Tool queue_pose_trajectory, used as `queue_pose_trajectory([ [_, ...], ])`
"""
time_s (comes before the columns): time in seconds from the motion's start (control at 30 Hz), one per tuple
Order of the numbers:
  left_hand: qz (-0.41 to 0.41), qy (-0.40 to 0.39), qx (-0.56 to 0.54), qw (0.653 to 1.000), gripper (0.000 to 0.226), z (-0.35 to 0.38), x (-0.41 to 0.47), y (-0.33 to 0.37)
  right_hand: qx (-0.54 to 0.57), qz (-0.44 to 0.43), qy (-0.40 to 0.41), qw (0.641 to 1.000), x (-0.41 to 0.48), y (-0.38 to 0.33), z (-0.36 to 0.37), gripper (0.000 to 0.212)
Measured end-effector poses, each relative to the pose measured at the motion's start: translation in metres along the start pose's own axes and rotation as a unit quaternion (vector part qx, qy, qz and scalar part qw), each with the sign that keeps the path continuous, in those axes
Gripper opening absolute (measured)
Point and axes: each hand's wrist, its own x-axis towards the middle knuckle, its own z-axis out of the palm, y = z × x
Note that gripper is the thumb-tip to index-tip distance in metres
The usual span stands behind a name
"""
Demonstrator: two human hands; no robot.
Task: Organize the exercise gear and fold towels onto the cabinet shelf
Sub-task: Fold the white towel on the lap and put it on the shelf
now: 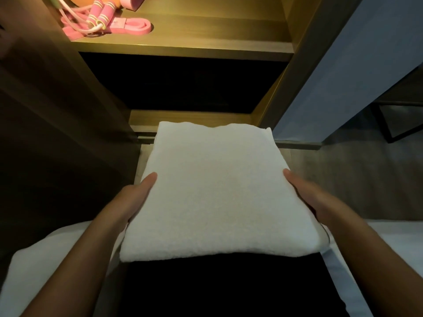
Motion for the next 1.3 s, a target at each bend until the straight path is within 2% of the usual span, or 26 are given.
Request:
queue_pose_trajectory([
  [0.07,-0.003,-0.042,-0.048,0.998,0.047,-0.006,-0.006,-0.007,0.039,0.019,-0.02,0.999,-0.009,0.003,-0.005,0.045],
  [0.13,0.01,-0.042,-0.048,0.998,0.042,-0.004,-0.009,-0.006,0.061,0.005,-0.006,0.998,-0.013,0.0,-0.003,0.038],
  [0.23,0.098,0.044,0.021,0.994,0.039,0.001,-0.005,0.004,-0.004,-0.073,0.076,0.994,-0.01,-0.012,0.003,0.037],
  [0.3,0.133,0.076,0.02,0.988,0.039,0.002,0.002,0.015,-0.023,-0.109,0.118,0.987,-0.002,-0.023,0.005,0.044],
  [0.37,0.126,0.082,0.011,0.989,0.038,0.001,0.007,0.024,-0.021,-0.103,0.127,0.986,0.005,-0.031,0.006,0.055],
  [0.47,0.084,0.053,-0.007,0.995,0.039,-0.007,0.008,0.029,-0.026,-0.057,0.087,0.994,0.005,-0.035,0.002,0.062],
  [0.6,0.008,-0.026,-0.04,0.999,0.061,-0.013,-0.004,0.003,0.031,0.02,-0.002,0.999,-0.011,-0.01,-0.007,0.069],
  [0.67,0.022,-0.01,-0.021,1.0,0.064,-0.008,-0.012,-0.007,0.045,0.011,0.02,0.999,-0.016,0.001,-0.002,0.072],
  [0.77,0.087,0.057,0.006,0.995,0.061,-0.007,-0.013,-0.006,0.02,-0.04,0.089,0.995,-0.017,-0.001,0.006,0.07],
  [0.87,0.108,0.062,0.019,0.992,0.057,-0.012,-0.013,0.008,0.015,-0.072,0.107,0.992,-0.015,-0.009,0.007,0.064],
  [0.97,0.109,0.076,0.109,0.985,0.054,-0.009,-0.02,0.003,-0.067,-0.091,0.119,0.987,-0.02,-0.004,0.013,0.059],
  [1.03,0.179,0.161,0.225,0.944,0.045,-0.006,-0.031,-0.006,-0.196,-0.134,0.184,0.954,-0.026,0.003,0.014,0.056],
  [1.1,0.318,0.23,0.286,0.874,0.037,-0.004,-0.046,-0.011,-0.301,-0.236,0.249,0.89,-0.036,0.005,0.015,0.055],
  [1.13,0.395,0.225,0.292,0.841,0.034,-0.001,-0.054,-0.009,-0.325,-0.312,0.252,0.856,-0.042,0.004,0.018,0.054],
  [1.2,0.509,0.152,0.314,0.787,0.034,0.011,-0.067,-0.001,-0.359,-0.426,0.182,0.81,-0.055,-0.001,0.031,0.057],
  [1.23,0.538,0.109,0.34,0.764,0.04,0.019,-0.073,0.002,-0.383,-0.456,0.133,0.792,-0.061,-0.003,0.04,0.061],
  [1.3,0.545,0.052,0.419,0.724,0.061,0.039,-0.079,0.007,-0.441,-0.476,0.06,0.758,-0.066,-0.005,0.057,0.073],
])
